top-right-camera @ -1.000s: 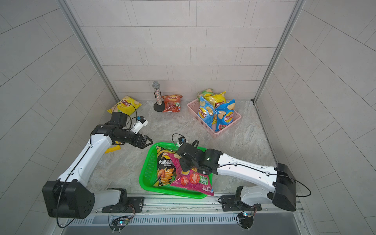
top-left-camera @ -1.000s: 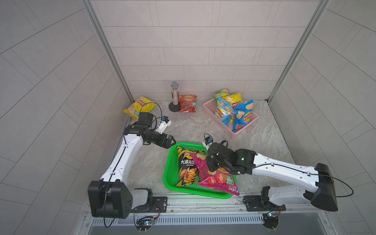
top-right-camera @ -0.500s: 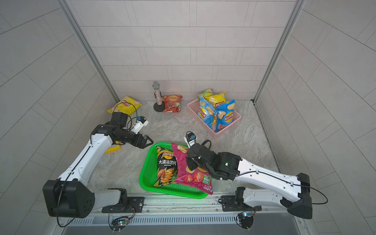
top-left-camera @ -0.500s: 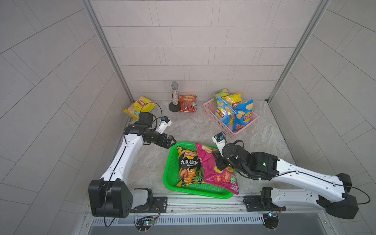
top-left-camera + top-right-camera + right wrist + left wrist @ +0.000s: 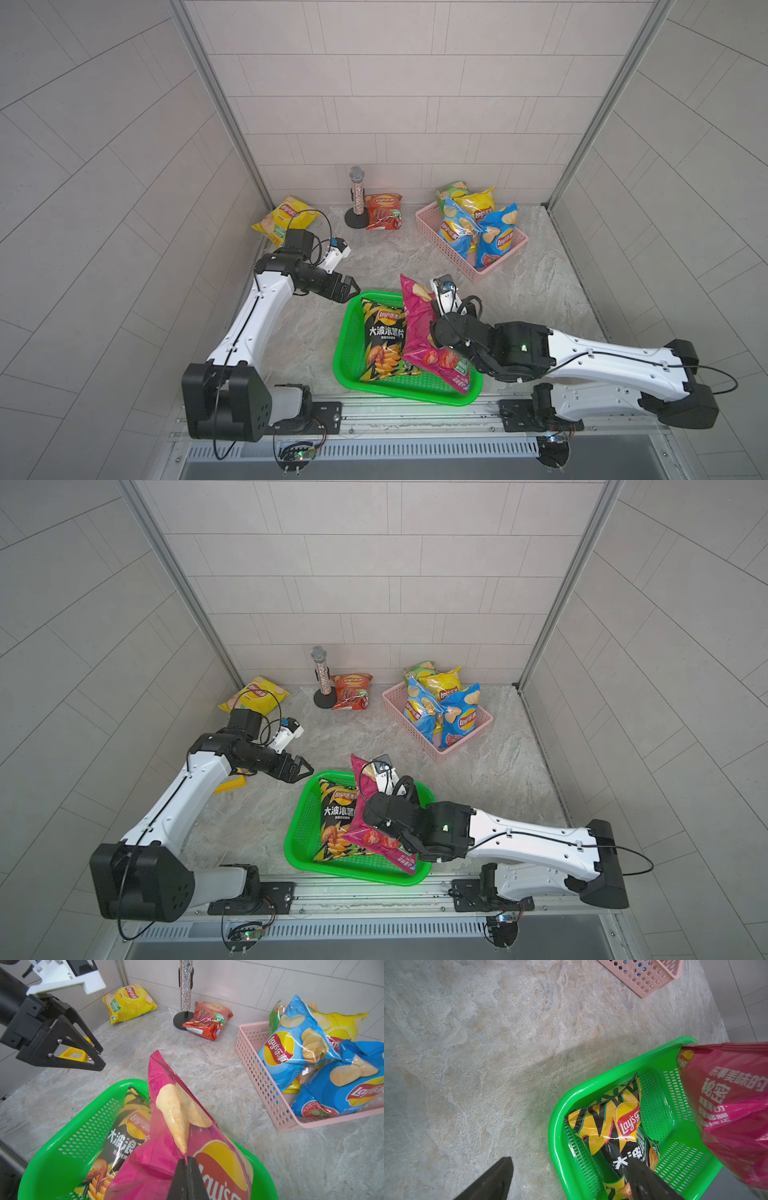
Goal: Put the potato chips into the basket
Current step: Place the potato chip in the basket.
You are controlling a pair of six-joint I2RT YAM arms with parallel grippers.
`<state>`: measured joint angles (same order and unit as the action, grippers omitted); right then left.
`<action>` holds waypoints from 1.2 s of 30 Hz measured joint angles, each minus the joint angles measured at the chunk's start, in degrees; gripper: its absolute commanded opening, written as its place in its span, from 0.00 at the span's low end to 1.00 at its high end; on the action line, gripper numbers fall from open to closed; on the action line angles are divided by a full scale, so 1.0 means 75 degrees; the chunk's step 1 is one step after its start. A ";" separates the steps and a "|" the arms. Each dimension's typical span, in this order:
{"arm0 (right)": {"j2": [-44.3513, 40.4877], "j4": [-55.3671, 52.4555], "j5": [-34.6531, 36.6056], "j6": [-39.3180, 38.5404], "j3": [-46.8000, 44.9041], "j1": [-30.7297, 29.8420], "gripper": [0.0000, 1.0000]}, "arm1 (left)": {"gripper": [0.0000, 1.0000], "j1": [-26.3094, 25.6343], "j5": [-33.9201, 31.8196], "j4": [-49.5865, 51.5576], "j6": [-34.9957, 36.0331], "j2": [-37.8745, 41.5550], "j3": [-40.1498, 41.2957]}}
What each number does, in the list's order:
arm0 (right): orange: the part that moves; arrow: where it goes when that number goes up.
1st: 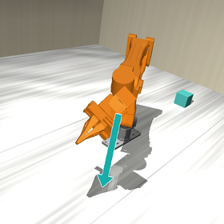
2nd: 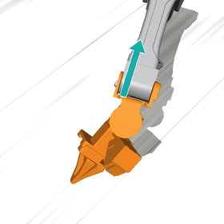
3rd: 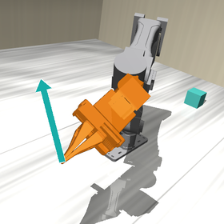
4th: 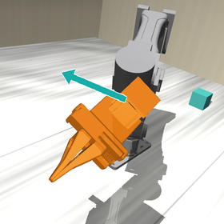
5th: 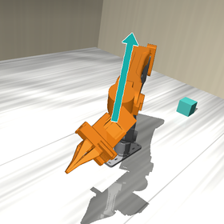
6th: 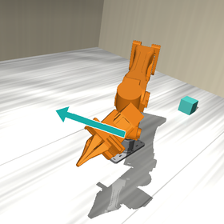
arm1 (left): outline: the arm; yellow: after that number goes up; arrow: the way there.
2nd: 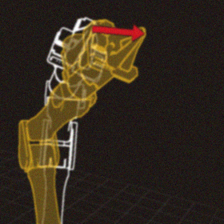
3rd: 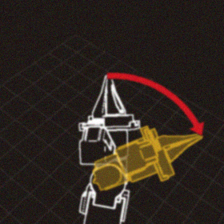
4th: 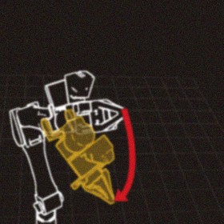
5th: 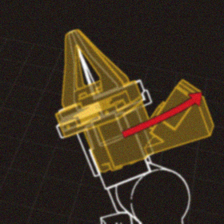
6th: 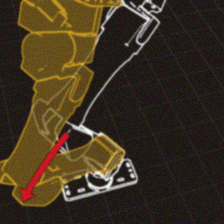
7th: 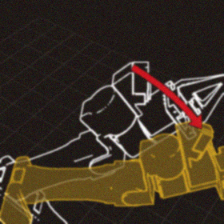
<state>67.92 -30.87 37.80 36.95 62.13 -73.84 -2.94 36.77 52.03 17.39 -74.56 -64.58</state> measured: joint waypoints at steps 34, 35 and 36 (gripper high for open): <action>0.1679 -0.2011 0.1547 0.3066 0.0452 -0.0924 0.00 | 0.93 0.0006 -0.0108 -0.0160 -0.0006 -0.0009 0.0096; 0.1690 -0.2008 0.1469 0.3112 0.0423 -0.0892 0.00 | 0.93 0.0006 -0.0105 -0.0160 -0.0006 -0.0015 0.0096; 0.1696 -0.2002 0.1376 0.3142 0.0396 -0.0845 0.00 | 0.93 0.0006 -0.0099 -0.0160 -0.0003 -0.0029 0.0096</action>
<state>80.64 -45.89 48.12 60.51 65.10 -80.18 -2.90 36.03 50.83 17.37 -74.78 -63.86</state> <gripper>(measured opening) 0.064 0.927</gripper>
